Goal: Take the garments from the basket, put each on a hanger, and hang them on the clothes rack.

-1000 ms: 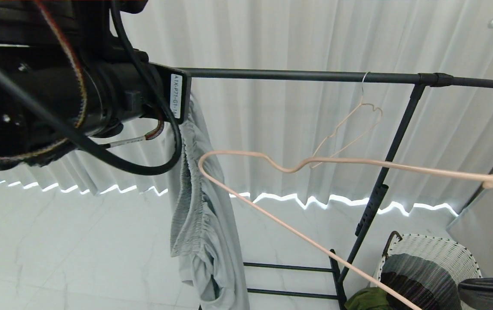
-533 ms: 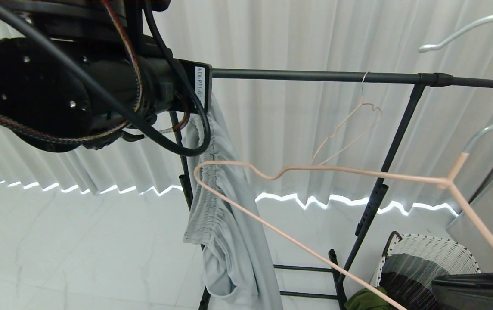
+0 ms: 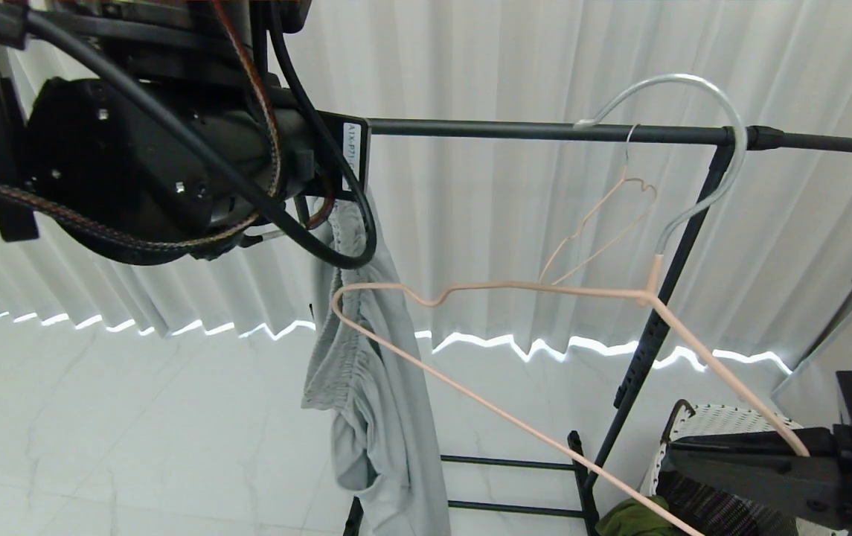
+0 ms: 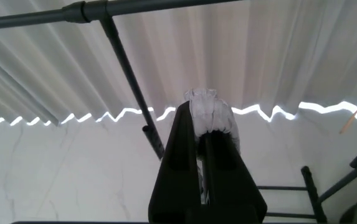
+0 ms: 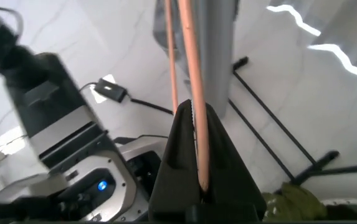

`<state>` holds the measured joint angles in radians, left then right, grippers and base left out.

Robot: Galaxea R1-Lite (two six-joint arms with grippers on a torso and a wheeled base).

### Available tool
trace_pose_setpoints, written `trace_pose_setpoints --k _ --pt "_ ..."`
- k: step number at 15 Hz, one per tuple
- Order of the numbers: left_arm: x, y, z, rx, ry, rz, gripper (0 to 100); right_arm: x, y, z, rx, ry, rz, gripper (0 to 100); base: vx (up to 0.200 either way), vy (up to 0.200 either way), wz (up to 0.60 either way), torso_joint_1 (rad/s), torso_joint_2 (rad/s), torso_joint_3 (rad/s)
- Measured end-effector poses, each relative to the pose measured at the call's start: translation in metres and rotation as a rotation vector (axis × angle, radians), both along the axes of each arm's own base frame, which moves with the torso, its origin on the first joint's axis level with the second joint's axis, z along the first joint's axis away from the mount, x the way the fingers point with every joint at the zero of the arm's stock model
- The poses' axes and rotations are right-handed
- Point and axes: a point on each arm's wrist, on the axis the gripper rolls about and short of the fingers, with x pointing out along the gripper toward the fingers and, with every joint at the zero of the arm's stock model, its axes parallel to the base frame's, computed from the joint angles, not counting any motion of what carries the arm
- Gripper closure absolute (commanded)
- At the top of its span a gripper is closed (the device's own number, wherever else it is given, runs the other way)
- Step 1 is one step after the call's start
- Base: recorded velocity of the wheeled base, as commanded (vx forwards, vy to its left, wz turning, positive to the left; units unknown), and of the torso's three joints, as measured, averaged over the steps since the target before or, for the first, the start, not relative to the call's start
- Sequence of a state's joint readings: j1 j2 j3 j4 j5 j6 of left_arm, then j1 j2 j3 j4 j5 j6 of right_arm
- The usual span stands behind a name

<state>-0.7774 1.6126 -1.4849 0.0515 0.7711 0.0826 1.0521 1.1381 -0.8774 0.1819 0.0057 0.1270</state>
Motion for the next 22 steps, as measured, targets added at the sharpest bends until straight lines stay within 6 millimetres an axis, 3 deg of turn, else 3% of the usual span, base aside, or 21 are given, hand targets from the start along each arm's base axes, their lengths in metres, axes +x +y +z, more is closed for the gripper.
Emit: trace_pose_setpoints --k 4,11,17,22 --pt "0.009 0.000 -0.001 0.059 -0.002 0.054 100 0.015 0.019 0.000 -0.004 0.051 -0.206 100 0.000 0.000 0.00 0.000 0.00 0.000" --pt "0.019 -0.002 -0.011 0.144 0.026 0.100 100 0.032 0.038 0.009 0.087 0.116 -0.405 100 0.000 0.000 0.00 0.000 0.00 0.000" --pt "0.017 -0.008 -0.013 0.140 0.028 0.079 100 0.027 0.051 0.017 0.211 0.098 -0.348 100 0.000 0.000 0.00 0.000 0.00 0.000" --pt "0.014 -0.009 -0.009 0.102 0.015 0.071 100 0.013 0.055 -0.005 0.122 0.112 -0.271 100 0.000 0.000 0.00 0.000 0.00 0.000"
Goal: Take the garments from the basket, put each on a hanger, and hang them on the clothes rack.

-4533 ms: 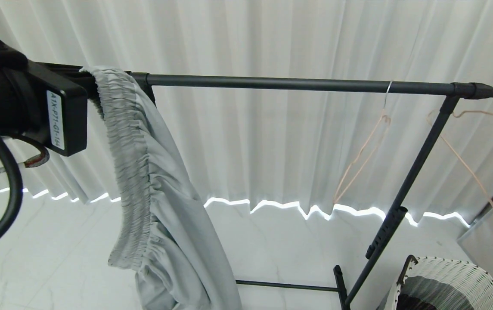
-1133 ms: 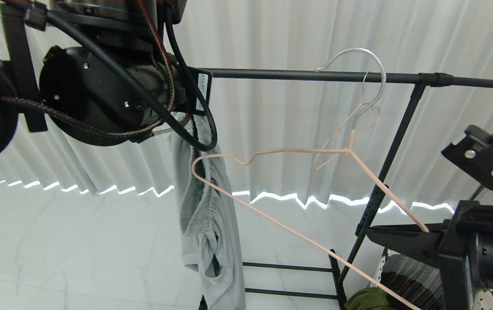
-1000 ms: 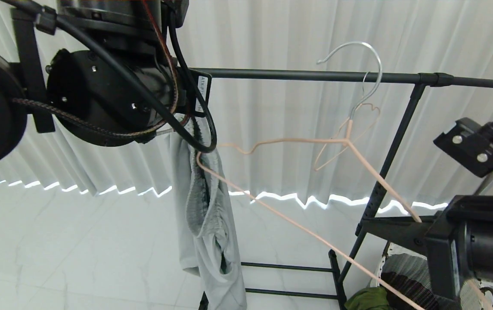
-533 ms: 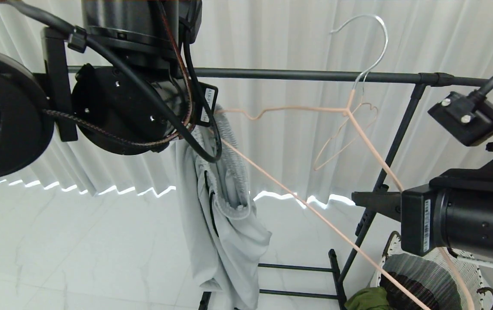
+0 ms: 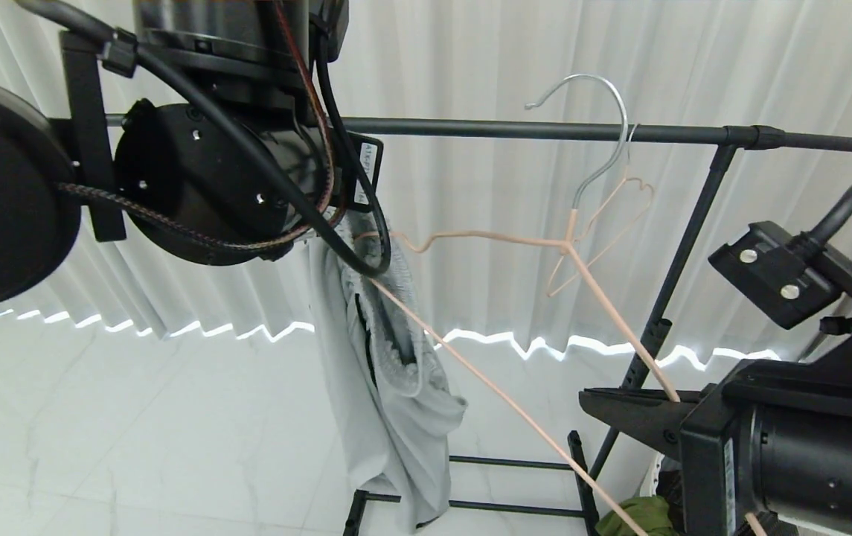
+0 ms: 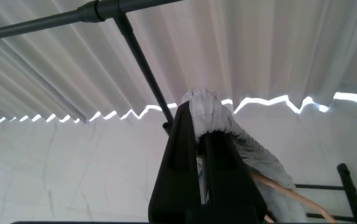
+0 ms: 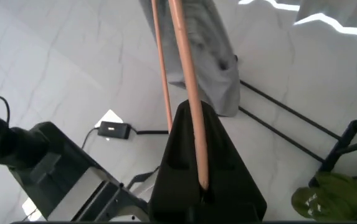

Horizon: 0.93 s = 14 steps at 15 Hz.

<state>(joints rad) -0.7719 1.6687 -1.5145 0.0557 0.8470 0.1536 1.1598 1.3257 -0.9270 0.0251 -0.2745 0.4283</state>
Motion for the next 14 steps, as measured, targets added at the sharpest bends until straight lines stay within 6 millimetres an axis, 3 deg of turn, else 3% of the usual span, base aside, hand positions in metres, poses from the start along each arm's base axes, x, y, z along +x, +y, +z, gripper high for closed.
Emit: trace_pose_setpoints --k 5,14 --pt "-0.006 -0.003 0.003 -0.009 -0.007 -0.019 100 0.003 0.010 0.004 0.132 -0.089 0.019 100 0.000 0.000 0.00 0.000 0.00 0.000" --pt "-0.033 -0.022 0.009 -0.042 -0.021 -0.132 100 0.005 0.019 -0.018 0.034 -0.156 0.138 100 0.000 0.000 0.00 0.000 0.00 0.000"
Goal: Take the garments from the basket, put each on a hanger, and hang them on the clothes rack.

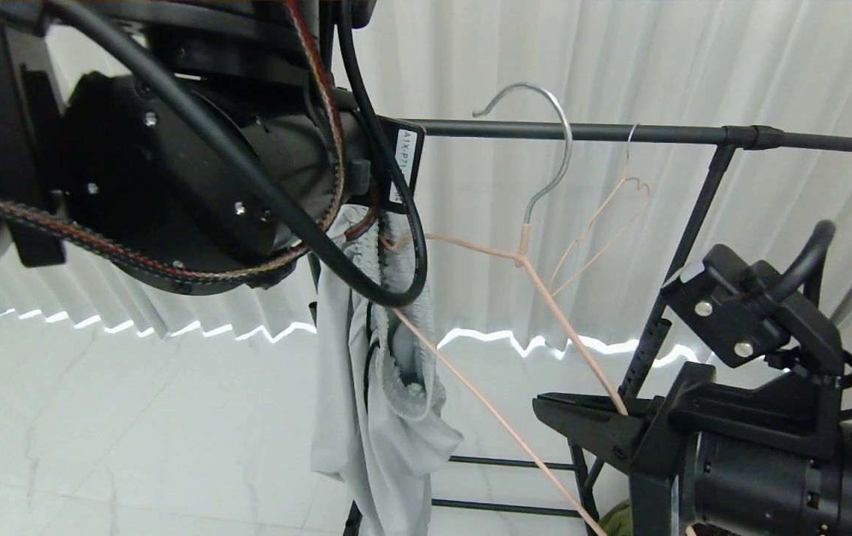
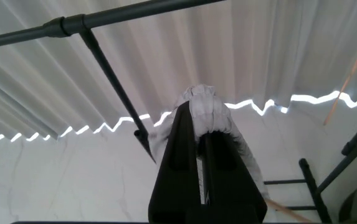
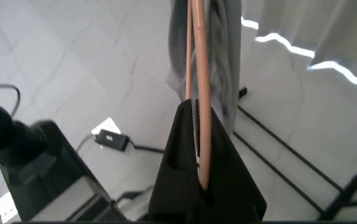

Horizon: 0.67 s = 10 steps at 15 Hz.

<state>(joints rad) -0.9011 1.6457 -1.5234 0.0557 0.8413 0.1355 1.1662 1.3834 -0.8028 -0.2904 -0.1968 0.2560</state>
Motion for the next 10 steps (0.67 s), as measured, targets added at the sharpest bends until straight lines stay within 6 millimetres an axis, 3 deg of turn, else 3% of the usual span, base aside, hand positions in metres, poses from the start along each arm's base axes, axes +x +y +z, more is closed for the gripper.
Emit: trace_pose_setpoints --k 5,10 --pt "-0.007 0.000 -0.001 0.002 0.003 -0.018 100 0.004 0.007 0.001 0.057 -0.035 -0.032 100 0.000 0.000 0.00 0.000 0.00 0.000" --pt "-0.028 -0.010 0.002 -0.007 -0.003 -0.096 100 0.007 0.010 -0.005 0.038 -0.028 -0.044 100 0.000 0.000 0.00 0.000 0.00 0.000"
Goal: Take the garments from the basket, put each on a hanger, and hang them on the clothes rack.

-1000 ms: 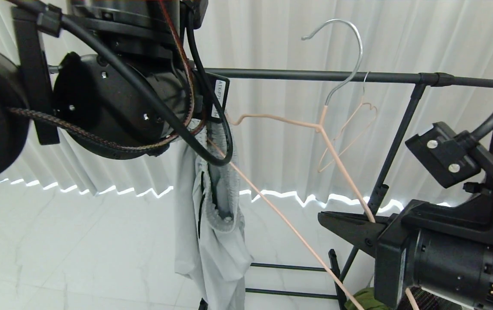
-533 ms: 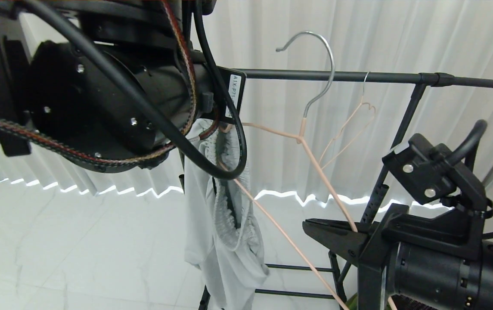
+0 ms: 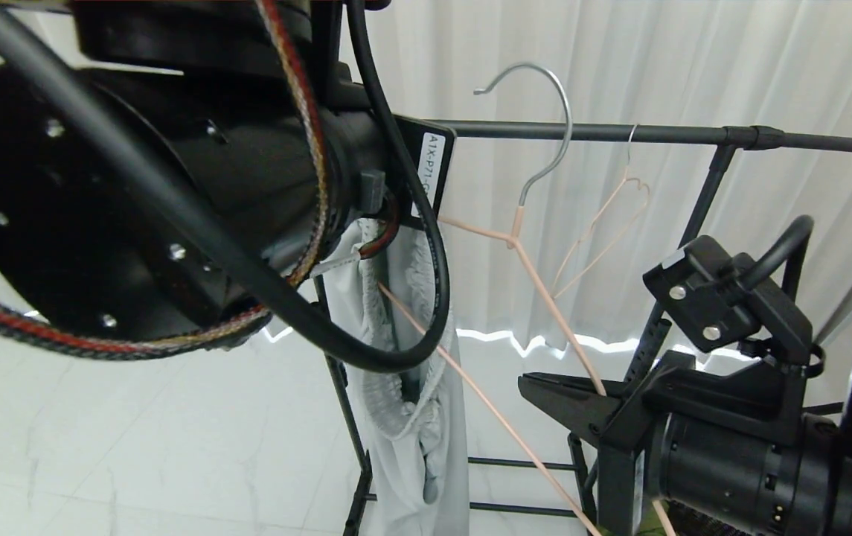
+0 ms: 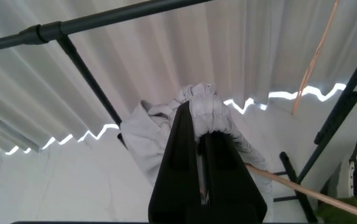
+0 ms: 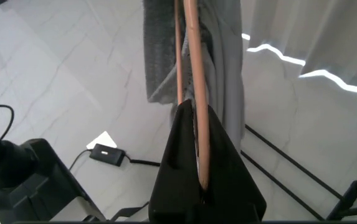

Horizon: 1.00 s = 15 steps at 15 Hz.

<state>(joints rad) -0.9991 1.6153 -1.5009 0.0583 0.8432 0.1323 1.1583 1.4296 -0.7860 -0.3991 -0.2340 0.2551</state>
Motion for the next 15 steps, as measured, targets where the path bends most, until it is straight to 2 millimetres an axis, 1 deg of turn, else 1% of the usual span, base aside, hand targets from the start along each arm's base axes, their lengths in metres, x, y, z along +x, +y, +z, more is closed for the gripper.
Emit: trace_pose_setpoints --k 2,5,9,11,13,15 --pt "-0.002 0.002 0.002 -0.004 -0.005 0.000 100 0.007 0.001 -0.003 -0.015 0.004 -0.039 100 0.000 0.000 0.00 0.000 0.00 0.000" --pt "-0.005 0.013 0.005 0.010 0.003 0.013 100 0.018 0.000 -0.005 -0.017 0.011 -0.090 100 0.000 0.000 0.00 0.000 0.00 0.000" --pt "-0.009 0.028 0.006 0.009 0.003 0.031 100 0.028 -0.012 -0.007 -0.037 0.046 -0.154 100 0.000 0.000 0.00 0.000 0.00 0.000" --pt "-0.014 0.033 0.008 -0.012 -0.001 0.025 100 0.032 -0.017 -0.004 -0.017 0.053 -0.182 100 0.000 0.000 0.00 0.000 0.00 0.000" --pt "-0.028 0.024 0.005 -0.041 0.012 -0.037 100 0.033 -0.017 -0.001 -0.005 0.049 -0.187 100 0.000 0.000 0.00 0.000 0.00 0.000" --pt "-0.040 0.014 -0.003 -0.076 0.040 -0.089 100 0.030 -0.015 0.004 0.026 0.032 -0.169 100 0.000 0.000 0.00 0.000 0.00 0.000"
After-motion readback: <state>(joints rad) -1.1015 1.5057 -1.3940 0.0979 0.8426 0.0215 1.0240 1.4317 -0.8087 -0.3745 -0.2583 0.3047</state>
